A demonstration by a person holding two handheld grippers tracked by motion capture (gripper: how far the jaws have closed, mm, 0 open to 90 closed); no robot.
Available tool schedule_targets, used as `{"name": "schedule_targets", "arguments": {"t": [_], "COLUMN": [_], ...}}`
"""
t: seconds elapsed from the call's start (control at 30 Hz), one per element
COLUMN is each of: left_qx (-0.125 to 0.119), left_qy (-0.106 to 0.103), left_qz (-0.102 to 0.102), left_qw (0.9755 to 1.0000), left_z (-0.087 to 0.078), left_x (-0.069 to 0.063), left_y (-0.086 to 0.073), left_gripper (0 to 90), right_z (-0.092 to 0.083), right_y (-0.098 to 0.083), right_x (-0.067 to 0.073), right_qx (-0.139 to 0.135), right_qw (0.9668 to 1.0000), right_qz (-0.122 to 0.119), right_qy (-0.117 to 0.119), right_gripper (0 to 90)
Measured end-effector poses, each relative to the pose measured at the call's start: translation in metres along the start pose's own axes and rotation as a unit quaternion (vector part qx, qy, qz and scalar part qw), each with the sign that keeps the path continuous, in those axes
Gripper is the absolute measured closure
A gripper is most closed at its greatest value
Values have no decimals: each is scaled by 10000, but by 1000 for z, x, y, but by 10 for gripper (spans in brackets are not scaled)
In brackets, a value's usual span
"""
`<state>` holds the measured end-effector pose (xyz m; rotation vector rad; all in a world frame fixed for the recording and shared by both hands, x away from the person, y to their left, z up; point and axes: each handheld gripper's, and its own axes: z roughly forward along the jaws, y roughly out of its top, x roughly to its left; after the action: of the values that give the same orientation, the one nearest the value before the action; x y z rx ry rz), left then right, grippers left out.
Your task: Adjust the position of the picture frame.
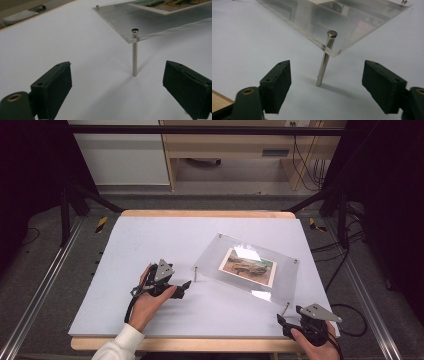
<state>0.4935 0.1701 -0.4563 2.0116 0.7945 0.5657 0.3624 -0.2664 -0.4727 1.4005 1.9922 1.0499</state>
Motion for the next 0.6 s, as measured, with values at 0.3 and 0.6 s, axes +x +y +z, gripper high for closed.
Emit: {"name": "schedule_targets", "arguments": {"t": [0.3,0.6], "left_qx": [-169,-130], "left_qy": [-203,-207], "left_qz": [-289,-260], "left_qw": [9992,9994], "left_z": [12,22], "left_x": [-4,-11], "left_y": [1,1], "left_gripper": [111,162], "right_z": [5,9], "right_y": [1,1], "right_x": [9,5], "right_qx": [-76,-124], "right_qw": [9998,9994], "right_qz": [195,335], "right_qy": [39,41], "right_gripper": [273,424]}}
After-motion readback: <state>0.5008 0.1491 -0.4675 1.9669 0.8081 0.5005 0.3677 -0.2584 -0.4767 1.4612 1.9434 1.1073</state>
